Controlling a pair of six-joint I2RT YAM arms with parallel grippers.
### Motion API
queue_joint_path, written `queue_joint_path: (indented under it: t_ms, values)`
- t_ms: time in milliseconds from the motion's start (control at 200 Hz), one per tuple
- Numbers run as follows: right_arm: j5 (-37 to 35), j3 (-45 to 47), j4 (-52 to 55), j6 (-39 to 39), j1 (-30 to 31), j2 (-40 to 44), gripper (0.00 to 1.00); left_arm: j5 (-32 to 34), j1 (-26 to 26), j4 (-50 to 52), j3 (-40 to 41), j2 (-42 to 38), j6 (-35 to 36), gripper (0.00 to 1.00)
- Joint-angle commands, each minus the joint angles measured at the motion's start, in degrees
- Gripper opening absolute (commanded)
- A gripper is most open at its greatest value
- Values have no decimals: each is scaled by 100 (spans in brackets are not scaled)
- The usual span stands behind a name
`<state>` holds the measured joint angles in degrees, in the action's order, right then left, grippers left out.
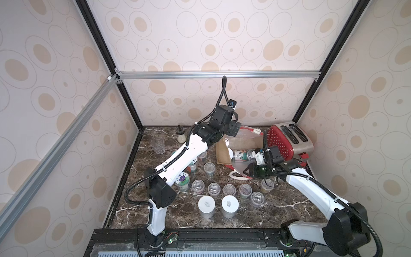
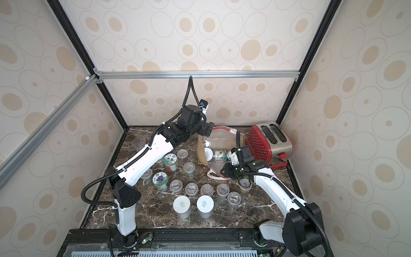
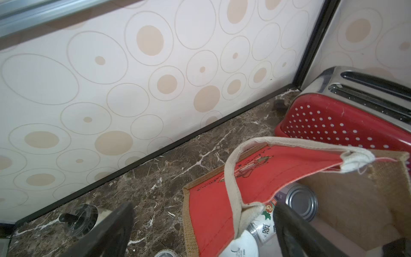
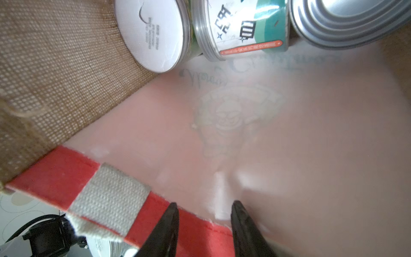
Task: Take out the seed jars from the canvas bag
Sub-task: Adjust the canvas bag at the center of the board.
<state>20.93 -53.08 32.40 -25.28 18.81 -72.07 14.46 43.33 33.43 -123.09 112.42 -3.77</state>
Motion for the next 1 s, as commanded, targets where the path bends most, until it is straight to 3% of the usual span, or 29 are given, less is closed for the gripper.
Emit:
queue_joint_path:
  t_ms: [0,220,405,560,670,810,995]
  values:
    - [-87,104,200,-11,31,139,42,-273,109,345,-206,287,568,98]
    - [-152,343,215,-56,28,360,42,-553,200,-41,485,-70,647,98]
    - [-170,449,225,-60,28,463,42,232,246,-129,670,-35,847,95]
    - [-206,491,228,-74,29,511,42,514,372,-20,475,143,1054,70]
    - [-243,483,139,-74,31,557,43,414,545,19,391,144,1045,34]
    - [-336,368,-9,-21,77,602,49,262,708,1,468,19,854,1]
    - [-603,243,-508,-25,165,502,62,91,817,-362,1066,-325,710,0]
